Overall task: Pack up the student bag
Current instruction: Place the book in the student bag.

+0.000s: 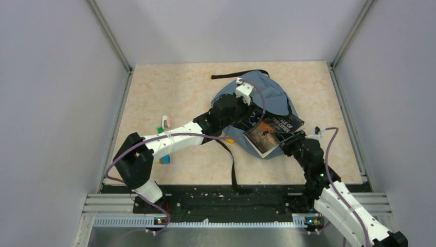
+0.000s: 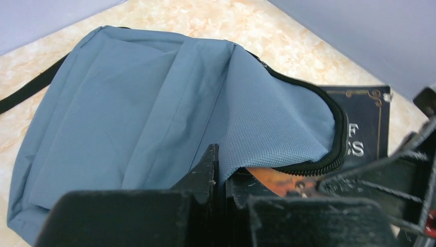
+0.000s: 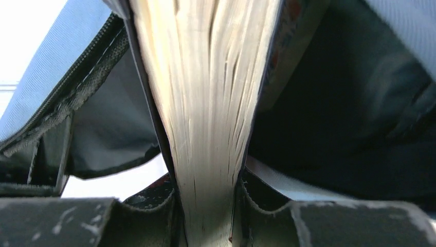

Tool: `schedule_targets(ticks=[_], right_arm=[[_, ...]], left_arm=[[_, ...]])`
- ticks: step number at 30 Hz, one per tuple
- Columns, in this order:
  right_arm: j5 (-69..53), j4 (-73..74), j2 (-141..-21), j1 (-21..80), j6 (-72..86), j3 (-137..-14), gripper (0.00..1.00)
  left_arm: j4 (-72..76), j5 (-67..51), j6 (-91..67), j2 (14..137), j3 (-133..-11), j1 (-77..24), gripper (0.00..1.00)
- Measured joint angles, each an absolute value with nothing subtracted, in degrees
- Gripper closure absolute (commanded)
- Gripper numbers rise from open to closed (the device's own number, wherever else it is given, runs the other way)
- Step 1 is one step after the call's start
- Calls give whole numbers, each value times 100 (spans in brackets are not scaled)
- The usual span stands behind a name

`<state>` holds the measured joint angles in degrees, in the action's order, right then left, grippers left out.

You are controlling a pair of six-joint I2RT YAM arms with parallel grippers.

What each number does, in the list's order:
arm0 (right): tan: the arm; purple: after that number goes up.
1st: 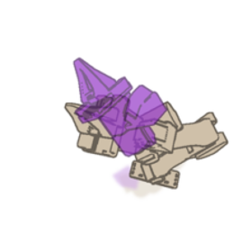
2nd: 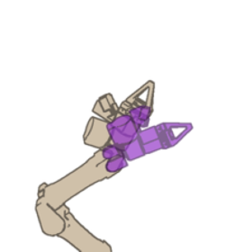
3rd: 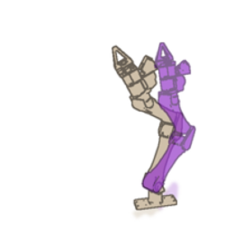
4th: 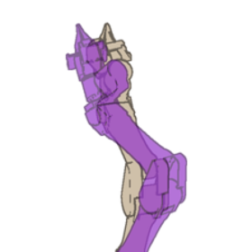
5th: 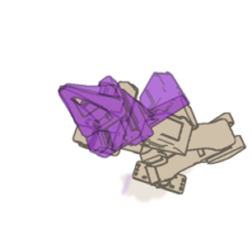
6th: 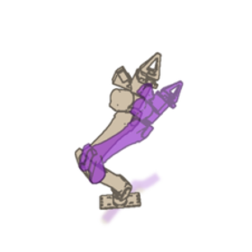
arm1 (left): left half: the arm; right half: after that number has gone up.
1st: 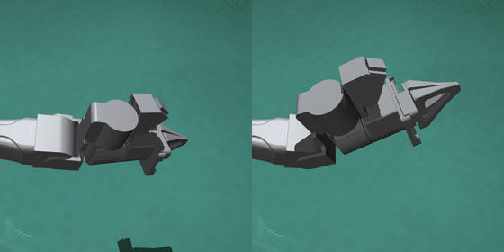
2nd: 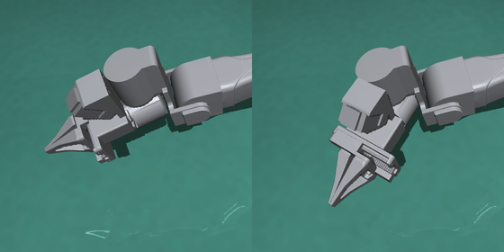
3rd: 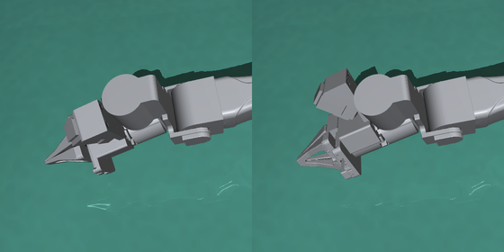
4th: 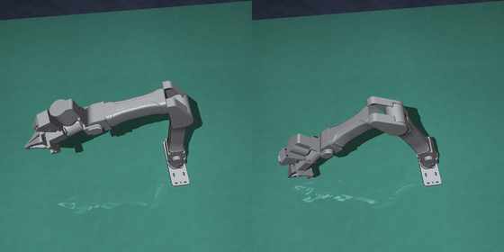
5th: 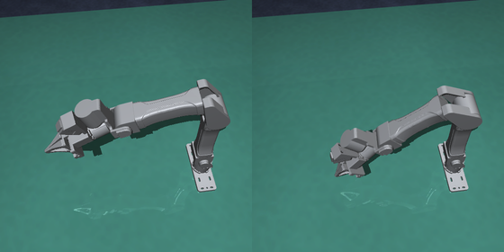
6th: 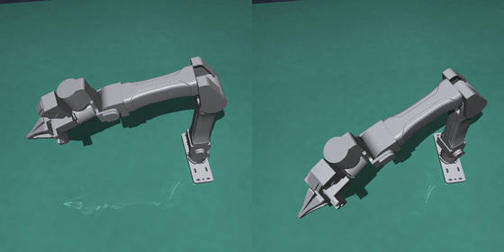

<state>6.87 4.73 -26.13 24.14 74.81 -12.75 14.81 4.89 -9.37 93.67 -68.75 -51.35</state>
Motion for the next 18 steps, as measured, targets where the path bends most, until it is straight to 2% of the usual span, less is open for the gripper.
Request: schedule_targets(ticks=[11,18], right_arm=[[1291,-919,-3719,2414,7168,-1302,100],[1402,-1758,-4901,2421,6814,-1441,100]], left_arm=[[1485,-126,-731,9045,-6539,-5135,100],[1452,-370,-740,9045,-6534,-5135,100]])
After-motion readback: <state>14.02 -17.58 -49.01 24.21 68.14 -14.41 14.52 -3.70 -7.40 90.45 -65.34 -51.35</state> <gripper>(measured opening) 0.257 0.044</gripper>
